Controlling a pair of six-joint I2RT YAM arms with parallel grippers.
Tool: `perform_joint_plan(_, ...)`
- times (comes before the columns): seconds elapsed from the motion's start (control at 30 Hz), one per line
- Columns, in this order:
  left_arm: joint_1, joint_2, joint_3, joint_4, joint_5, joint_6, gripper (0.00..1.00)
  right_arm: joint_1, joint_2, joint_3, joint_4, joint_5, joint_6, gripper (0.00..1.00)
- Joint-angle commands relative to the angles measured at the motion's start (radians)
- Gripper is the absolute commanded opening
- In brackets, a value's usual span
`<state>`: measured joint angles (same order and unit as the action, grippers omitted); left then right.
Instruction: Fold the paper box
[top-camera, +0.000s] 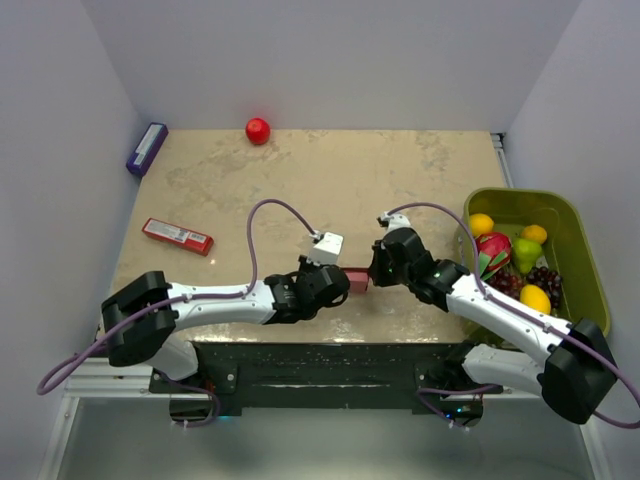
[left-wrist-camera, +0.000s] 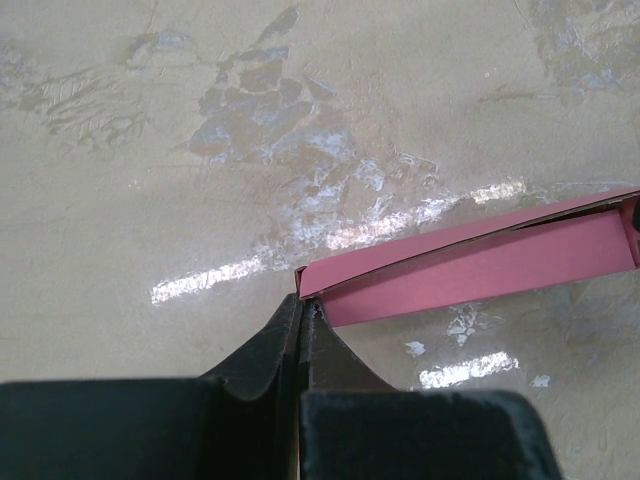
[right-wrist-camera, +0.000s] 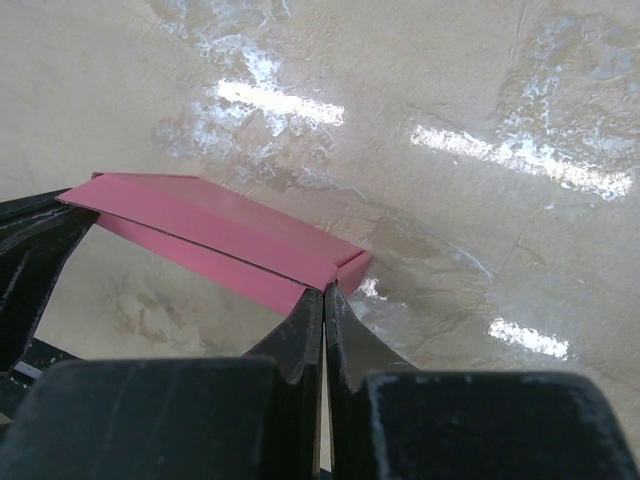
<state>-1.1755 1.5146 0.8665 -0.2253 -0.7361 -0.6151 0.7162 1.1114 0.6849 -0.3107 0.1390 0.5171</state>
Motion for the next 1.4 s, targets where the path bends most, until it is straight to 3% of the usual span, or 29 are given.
perform_joint_plan(0.0, -0.016, 0.091, -0.055, -0.2, 0.133, 0.003, 0.0, -0.006, 0.016, -0.008, 0.033, -0.038, 0.02, 0.0)
perform_joint_plan(1.37, -0.09, 0.142, 0.0, -0.224, 0.089, -0.028, 0.0, -0.014, 0.073, -0.007, 0.085, -0.078, 0.081, 0.0)
